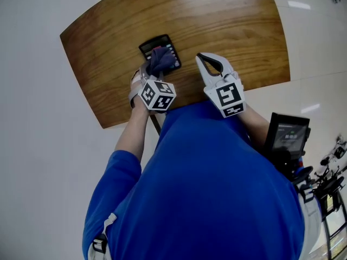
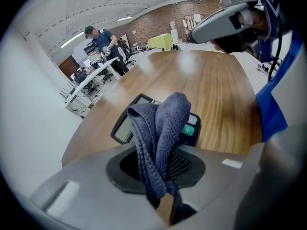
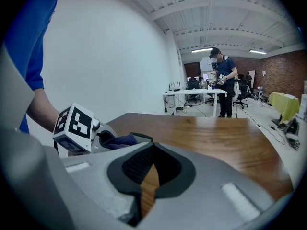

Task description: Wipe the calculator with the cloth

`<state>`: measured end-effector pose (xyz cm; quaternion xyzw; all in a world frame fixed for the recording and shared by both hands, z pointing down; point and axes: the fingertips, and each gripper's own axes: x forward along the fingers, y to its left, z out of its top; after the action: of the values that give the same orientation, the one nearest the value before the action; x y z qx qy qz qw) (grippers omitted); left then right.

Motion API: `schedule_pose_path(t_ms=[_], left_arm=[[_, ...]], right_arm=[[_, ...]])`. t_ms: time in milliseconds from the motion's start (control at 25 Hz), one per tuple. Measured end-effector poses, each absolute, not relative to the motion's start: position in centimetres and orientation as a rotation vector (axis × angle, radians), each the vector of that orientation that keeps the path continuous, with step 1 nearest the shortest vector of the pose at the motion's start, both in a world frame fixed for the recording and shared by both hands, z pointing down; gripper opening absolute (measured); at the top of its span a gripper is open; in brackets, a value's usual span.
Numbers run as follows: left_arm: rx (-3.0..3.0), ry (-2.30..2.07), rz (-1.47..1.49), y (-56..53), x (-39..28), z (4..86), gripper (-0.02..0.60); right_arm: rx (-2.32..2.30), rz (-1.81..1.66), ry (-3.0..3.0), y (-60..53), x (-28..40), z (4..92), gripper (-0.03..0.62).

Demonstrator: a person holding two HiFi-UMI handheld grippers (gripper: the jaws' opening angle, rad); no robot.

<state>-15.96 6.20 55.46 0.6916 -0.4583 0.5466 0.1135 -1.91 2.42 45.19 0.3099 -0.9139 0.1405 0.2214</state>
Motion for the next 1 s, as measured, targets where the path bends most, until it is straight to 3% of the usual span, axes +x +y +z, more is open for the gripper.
schedule_pose_path(t_ms=[400,1000], left_arm=[[1.893,-1.4,1.609,8.2,-20.0,56.2,0.091],[2.18,-1.191,1.646,5.3,-10.6,56.4,0.091]], right_arm=[[0.831,0.392,-2.533,2.9,-2.6,45.1,0.002],[0.911,0.419,-2.498,2.5,-0.6,45.9,0.002]])
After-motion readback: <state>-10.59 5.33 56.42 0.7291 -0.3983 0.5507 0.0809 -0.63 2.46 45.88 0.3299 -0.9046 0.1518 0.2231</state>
